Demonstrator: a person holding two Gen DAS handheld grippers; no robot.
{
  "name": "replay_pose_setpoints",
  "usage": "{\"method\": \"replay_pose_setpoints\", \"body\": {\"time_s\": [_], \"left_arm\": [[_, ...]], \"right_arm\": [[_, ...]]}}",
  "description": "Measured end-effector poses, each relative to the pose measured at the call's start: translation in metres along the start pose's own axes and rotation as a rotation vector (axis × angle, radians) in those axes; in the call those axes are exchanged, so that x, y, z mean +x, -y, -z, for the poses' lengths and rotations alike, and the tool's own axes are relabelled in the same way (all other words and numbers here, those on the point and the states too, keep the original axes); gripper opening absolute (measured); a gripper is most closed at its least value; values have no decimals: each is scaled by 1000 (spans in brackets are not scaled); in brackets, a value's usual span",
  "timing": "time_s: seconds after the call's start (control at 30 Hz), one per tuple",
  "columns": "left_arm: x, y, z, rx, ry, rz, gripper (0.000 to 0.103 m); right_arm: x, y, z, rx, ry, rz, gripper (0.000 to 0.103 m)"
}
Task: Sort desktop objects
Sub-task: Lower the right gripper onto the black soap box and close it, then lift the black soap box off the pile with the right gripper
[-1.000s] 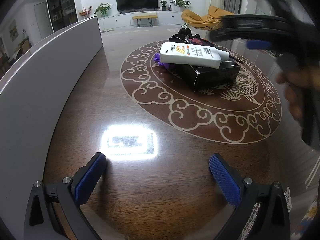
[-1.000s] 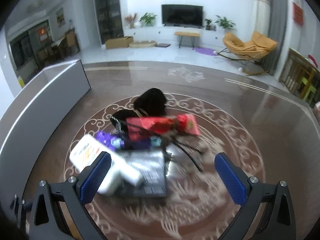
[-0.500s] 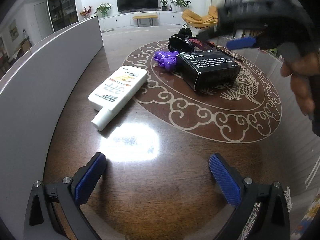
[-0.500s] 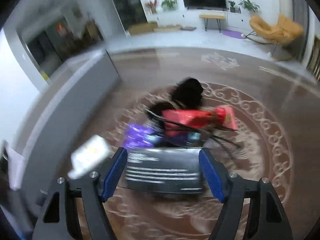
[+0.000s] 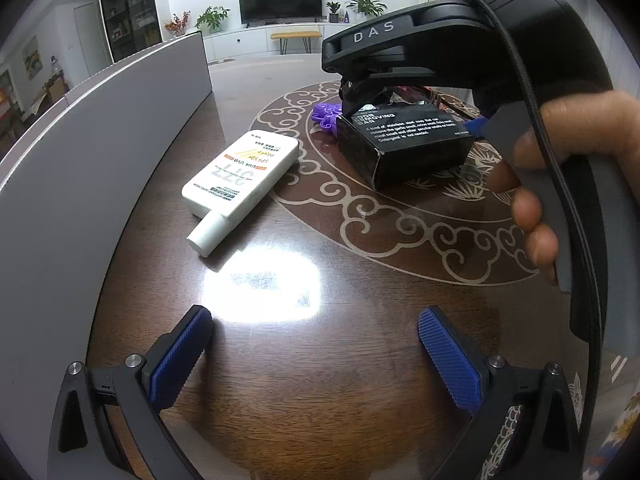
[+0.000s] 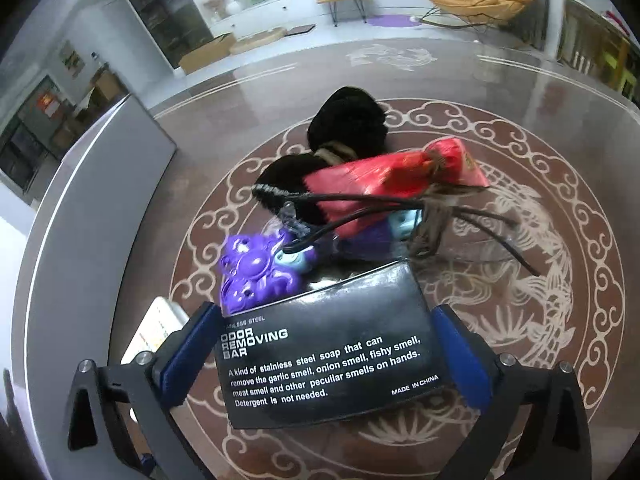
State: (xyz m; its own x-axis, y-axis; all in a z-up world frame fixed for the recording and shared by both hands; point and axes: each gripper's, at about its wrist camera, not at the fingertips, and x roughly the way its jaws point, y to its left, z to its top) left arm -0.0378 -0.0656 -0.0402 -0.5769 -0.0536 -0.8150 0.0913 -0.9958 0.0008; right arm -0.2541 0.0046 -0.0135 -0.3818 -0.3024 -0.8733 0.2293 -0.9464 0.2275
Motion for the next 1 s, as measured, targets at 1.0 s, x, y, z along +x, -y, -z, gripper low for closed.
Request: {"method": "replay_pose_setpoints", "body": {"time_s": [1.0], "left_arm": [[0,-1,0,1,0,0,103]], "right_arm": [[5,-59,65,-506,-17,8,99]]}}
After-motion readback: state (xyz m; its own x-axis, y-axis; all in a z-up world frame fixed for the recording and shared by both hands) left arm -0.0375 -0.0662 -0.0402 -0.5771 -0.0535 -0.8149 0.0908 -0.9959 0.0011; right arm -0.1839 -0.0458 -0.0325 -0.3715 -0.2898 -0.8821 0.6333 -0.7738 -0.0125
